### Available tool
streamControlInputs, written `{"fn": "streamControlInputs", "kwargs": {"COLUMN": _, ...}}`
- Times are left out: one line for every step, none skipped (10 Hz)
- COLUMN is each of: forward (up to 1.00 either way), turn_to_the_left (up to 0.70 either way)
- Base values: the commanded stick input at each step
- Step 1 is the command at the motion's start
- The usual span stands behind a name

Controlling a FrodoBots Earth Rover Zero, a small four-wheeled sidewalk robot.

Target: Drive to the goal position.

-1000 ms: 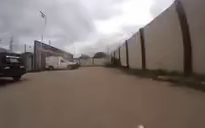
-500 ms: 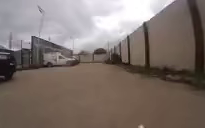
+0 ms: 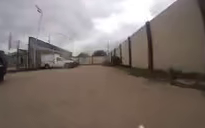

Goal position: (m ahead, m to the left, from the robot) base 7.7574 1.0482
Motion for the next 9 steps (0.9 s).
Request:
{"fn": "streamControlInputs", "kwargs": {"forward": 1.00, "turn_to_the_left": 0.00}}
{"fn": "streamControlInputs", "kwargs": {"forward": 1.00, "turn_to_the_left": 0.00}}
{"fn": "streamControlInputs", "kwargs": {"forward": 1.00, "turn_to_the_left": 0.00}}
{"fn": "streamControlInputs", "kwargs": {"forward": 1.00, "turn_to_the_left": 0.00}}
{"fn": "streamControlInputs", "kwargs": {"forward": 1.00, "turn_to_the_left": 0.00}}
{"fn": "streamControlInputs", "kwargs": {"forward": 1.00, "turn_to_the_left": 0.00}}
{"fn": "streamControlInputs", "kwargs": {"forward": 1.00, "turn_to_the_left": 0.00}}
{"fn": "streamControlInputs", "kwargs": {"forward": 1.00, "turn_to_the_left": 0.00}}
{"fn": "streamControlInputs", "kwargs": {"forward": 1.00, "turn_to_the_left": 0.00}}
